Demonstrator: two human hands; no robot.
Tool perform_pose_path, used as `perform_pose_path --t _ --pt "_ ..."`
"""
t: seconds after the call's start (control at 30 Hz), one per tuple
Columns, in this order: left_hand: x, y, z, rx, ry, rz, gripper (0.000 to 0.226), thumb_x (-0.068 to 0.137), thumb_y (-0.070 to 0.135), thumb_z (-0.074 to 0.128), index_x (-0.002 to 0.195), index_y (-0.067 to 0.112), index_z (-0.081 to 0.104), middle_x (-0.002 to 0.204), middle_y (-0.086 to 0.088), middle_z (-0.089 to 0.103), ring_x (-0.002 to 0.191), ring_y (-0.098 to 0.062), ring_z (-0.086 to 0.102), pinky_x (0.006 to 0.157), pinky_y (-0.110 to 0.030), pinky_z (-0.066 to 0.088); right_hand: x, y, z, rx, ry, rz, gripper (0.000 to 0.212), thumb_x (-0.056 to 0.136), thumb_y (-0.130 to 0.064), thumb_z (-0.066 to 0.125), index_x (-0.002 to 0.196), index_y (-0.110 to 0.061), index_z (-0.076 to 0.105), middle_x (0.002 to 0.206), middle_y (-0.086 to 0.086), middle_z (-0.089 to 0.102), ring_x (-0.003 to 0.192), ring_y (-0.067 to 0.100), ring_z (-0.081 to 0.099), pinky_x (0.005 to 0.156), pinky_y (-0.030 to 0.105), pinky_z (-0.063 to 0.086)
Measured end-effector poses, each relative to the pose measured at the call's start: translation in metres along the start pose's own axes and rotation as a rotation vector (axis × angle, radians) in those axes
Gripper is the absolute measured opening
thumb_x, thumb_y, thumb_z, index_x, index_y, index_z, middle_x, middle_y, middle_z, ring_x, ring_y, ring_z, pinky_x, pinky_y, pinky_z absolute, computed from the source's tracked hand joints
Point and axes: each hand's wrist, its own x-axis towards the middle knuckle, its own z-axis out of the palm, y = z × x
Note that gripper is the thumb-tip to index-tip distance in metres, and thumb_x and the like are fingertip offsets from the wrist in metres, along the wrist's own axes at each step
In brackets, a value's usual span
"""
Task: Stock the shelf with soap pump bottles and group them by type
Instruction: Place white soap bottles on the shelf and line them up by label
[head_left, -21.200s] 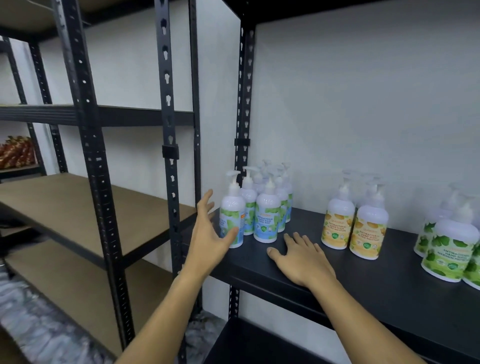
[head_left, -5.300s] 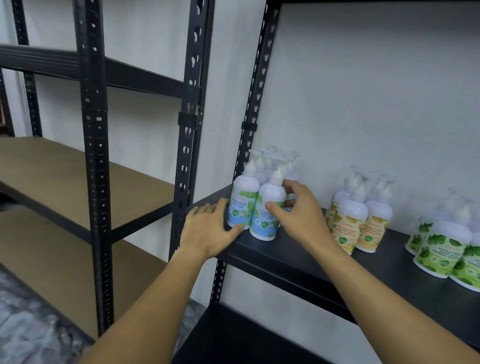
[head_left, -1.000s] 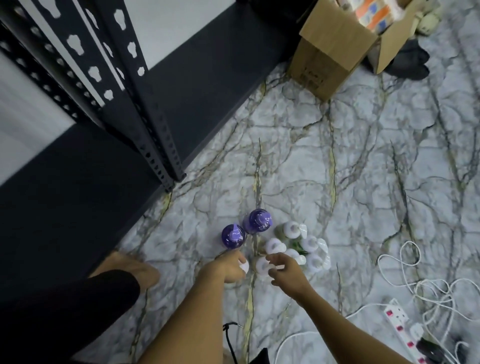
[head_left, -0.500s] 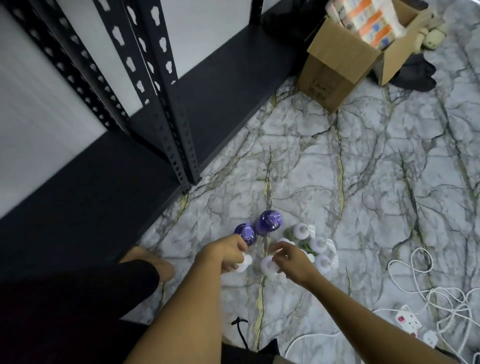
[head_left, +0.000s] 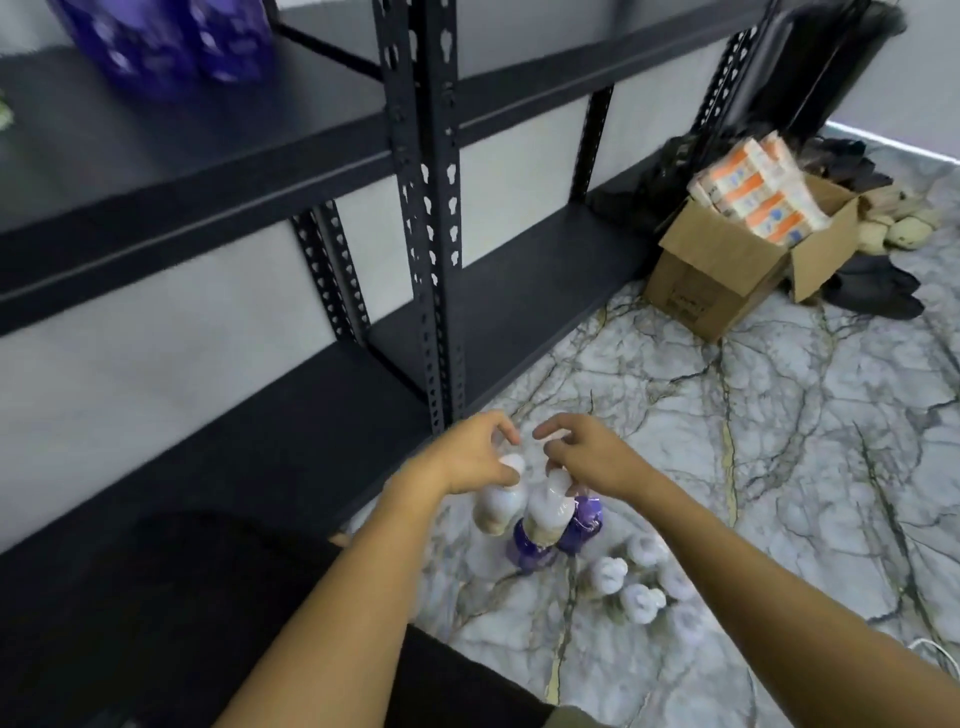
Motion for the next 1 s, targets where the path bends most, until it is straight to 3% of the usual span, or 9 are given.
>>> perform_pose_path --t 0.1,0.2,0.3,0.37,0.57,0.67,0.73,0.83,1.0 --pt "-0.023 0.023 -0.036 0.04 0.103 0.084 0.036 0.076 0.016 0.077 0.103 0.031 0.059 0.079 0.004 0.056 0.066 -0.01 0.052 0.062 -0.025 0.044 0.0 -0.055 -0.018 -0.114 0.007 -0.139 0.022 0.092 -0.011 0.052 0.11 -0.016 0.064 0.081 0.007 0.069 0.059 0.013 0.065 0.051 0.029 0.054" --pt "-0.049 0.046 -0.073 0.112 0.204 0.142 0.035 0.077 0.019 0.076 0.105 0.034 0.06 0.083 0.002 0.062 0.067 -0.009 0.056 0.062 -0.023 0.045 -0.006 -0.116 -0.035 -0.281 0.055 -0.286 0.018 0.086 -0.019 0.057 0.1 -0.026 0.066 0.089 -0.002 0.071 0.079 0.014 0.067 0.067 0.032 0.056" --pt "-0.084 0.067 -0.111 0.164 0.323 0.183 0.032 0.08 0.021 0.074 0.107 0.034 0.061 0.087 0.001 0.065 0.073 -0.01 0.061 0.066 -0.027 0.051 -0.022 -0.18 -0.051 -0.398 0.042 -0.402 0.02 0.083 -0.023 0.061 0.102 -0.028 0.066 0.064 -0.017 0.064 0.062 0.0 0.058 0.06 0.023 0.044" --pt "-0.112 0.079 -0.136 0.186 0.416 0.202 0.031 0.081 0.023 0.074 0.107 0.034 0.062 0.089 0.0 0.066 0.077 -0.011 0.062 0.072 -0.03 0.054 -0.033 -0.22 -0.058 -0.452 0.033 -0.471 0.023 0.083 -0.022 0.062 0.105 -0.027 0.064 0.053 -0.018 0.056 0.052 0.0 0.051 0.056 0.02 0.037" --pt "-0.211 0.103 -0.204 0.183 0.663 0.245 0.035 0.08 0.03 0.079 0.11 0.036 0.062 0.084 0.006 0.072 0.073 -0.004 0.066 0.072 -0.026 0.054 -0.063 -0.325 -0.055 -0.563 0.068 -0.731 0.04 0.085 -0.023 0.063 0.124 -0.026 0.06 0.077 -0.016 0.058 0.07 -0.002 0.056 0.061 0.016 0.039" --pt "-0.263 0.11 -0.228 0.164 0.81 0.266 0.033 0.081 0.031 0.079 0.107 0.036 0.059 0.079 0.004 0.073 0.07 -0.008 0.068 0.074 -0.031 0.056 -0.079 -0.378 -0.048 -0.605 0.057 -0.847 0.043 0.083 -0.022 0.065 0.125 -0.029 0.059 0.084 -0.002 0.067 0.077 0.008 0.062 0.067 0.023 0.049" --pt "-0.298 0.111 -0.243 0.154 0.9 0.262 0.029 0.082 0.031 0.078 0.104 0.034 0.058 0.077 0.002 0.073 0.069 -0.011 0.067 0.069 -0.031 0.055 -0.089 -0.413 -0.039 -0.598 0.06 -0.925 0.043 0.082 -0.02 0.064 0.123 -0.031 0.058 0.084 0.003 0.066 0.074 0.011 0.061 0.065 0.025 0.049" --pt "-0.349 0.109 -0.263 0.165 1.034 0.234 0.028 0.081 0.028 0.078 0.101 0.031 0.059 0.076 0.0 0.073 0.074 -0.02 0.068 0.071 -0.035 0.054 -0.103 -0.461 -0.018 -0.551 0.037 -1.035 0.051 0.081 -0.017 0.063 0.128 -0.034 0.051 0.081 -0.001 0.062 0.075 0.012 0.061 0.066 0.029 0.05" --pt "-0.421 0.093 -0.288 0.225 1.159 0.155 0.03 0.081 0.026 0.079 0.101 0.036 0.059 0.076 -0.001 0.073 0.073 -0.018 0.069 0.079 -0.041 0.056 -0.118 -0.527 0.027 -0.507 -0.016 -1.15 0.063 0.082 -0.014 0.062 0.139 -0.034 0.042 0.102 -0.006 0.06 0.084 0.007 0.06 0.07 0.025 0.051"
